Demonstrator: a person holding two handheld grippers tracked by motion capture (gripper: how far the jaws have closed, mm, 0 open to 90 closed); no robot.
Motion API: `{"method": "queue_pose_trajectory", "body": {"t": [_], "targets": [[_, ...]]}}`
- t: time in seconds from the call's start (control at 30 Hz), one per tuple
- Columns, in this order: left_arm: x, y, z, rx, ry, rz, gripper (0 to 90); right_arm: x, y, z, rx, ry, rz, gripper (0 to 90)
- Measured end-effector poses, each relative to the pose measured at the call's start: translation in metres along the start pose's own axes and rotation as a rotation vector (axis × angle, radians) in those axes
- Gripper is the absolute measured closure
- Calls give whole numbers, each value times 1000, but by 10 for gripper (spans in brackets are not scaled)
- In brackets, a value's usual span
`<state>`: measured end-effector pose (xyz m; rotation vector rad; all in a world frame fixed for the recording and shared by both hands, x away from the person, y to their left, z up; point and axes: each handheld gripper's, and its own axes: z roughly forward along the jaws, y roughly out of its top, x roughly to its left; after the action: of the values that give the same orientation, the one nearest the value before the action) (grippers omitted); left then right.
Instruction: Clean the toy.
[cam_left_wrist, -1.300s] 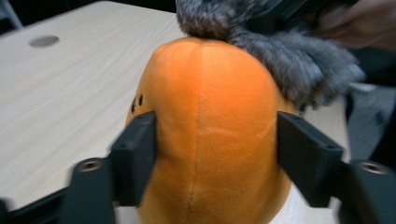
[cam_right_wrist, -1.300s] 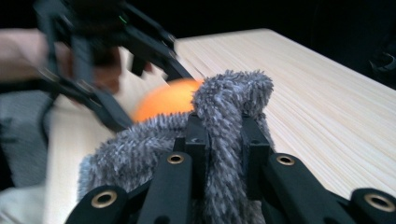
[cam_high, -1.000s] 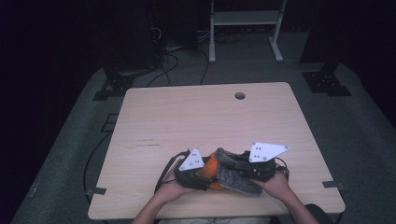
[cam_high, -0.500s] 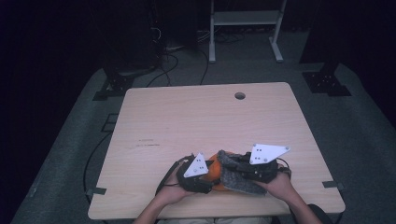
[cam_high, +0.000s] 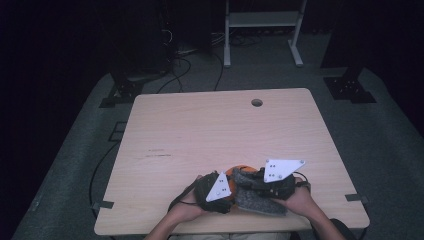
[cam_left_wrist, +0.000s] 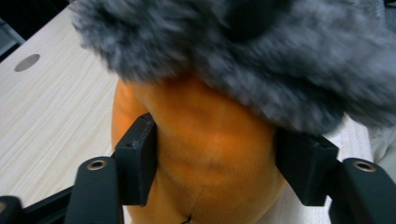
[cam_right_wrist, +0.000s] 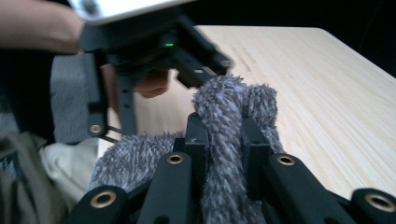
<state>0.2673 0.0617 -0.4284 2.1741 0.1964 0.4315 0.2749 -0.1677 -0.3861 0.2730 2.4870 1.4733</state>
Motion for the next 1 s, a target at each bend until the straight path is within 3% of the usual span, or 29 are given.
{"method": "queue_pose_trajectory", "body": {"t": [0.13,0.2,0.27,0.33,0.4,0.43,0.5,0.57,0.63,0.7,0.77,0.87,0.93,1.0], "targets": [[5,-1,-1,-25,-10,-27,373,-23,-12,-15,-40,-75,108,769],[10,-5,-2,-48,-32,-86,363,-31,-21,-22,-31,-113,143,770],[18,-9,-3,-65,-47,-144,359,-37,-30,-26,-22,-119,170,770],[24,-10,-4,-75,-55,-179,366,-39,-31,-27,-49,-85,188,771],[26,-10,-4,-87,-54,-209,378,-34,-25,-27,-107,2,182,770],[27,-10,-4,-84,-56,-214,380,-32,-22,-24,-119,26,162,770],[26,-10,-4,-72,-51,-199,382,-32,-22,-19,-103,20,158,770],[26,-11,-6,-73,-47,-189,385,-42,-31,-20,-120,27,228,769],[27,-13,-7,-75,-51,-185,385,-50,-40,-23,-81,-33,263,769],[28,-15,-9,-76,-56,-188,384,-54,-49,-24,-50,-58,292,770],[29,-16,-8,-79,-56,-191,382,-51,-50,-24,-50,-49,290,769],[30,-16,-7,-86,-55,-204,380,-42,-35,-24,-127,5,240,767],[31,-16,-9,-85,-51,-206,381,-39,-30,-20,-130,16,211,766],[32,-17,-11,-93,-53,-212,382,-44,-35,-18,-117,6,244,766]]}}
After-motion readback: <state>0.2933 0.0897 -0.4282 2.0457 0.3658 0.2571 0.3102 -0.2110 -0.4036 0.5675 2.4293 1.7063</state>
